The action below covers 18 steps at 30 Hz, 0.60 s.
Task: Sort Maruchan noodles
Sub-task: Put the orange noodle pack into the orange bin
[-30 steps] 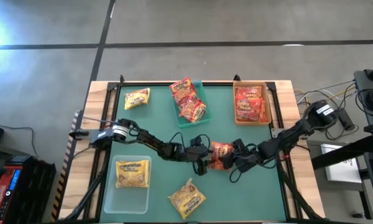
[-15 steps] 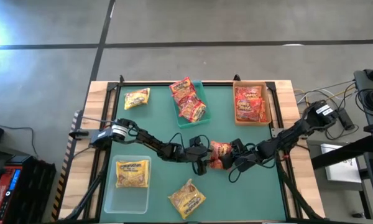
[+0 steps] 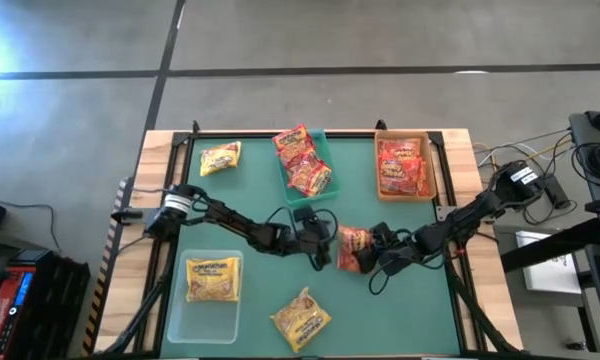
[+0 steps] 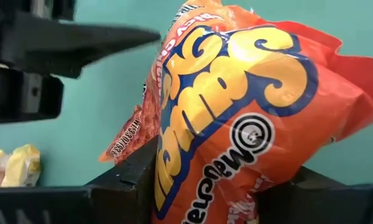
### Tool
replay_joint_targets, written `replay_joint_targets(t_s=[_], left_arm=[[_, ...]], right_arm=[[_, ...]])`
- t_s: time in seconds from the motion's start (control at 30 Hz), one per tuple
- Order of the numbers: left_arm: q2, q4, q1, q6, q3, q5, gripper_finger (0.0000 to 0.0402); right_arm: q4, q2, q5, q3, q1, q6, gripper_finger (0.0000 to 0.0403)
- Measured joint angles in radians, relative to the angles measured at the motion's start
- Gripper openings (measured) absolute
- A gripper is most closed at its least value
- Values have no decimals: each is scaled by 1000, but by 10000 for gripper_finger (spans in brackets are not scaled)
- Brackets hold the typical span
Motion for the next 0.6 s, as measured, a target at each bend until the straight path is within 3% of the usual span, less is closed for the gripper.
replay_joint_targets(t_s=[0.17, 0.4, 0.6], left_arm=[[-33, -46, 0, -13, -3, -111, 204], [-87, -127, 4, -18, -6, -151, 204], [-113, -181, 3, -32, -8, -183, 204]], right_arm=[[2, 0, 34, 0, 0, -13, 167], [3, -33, 104, 0, -12, -61, 160], [3, -135, 201, 0, -74, -211, 159]])
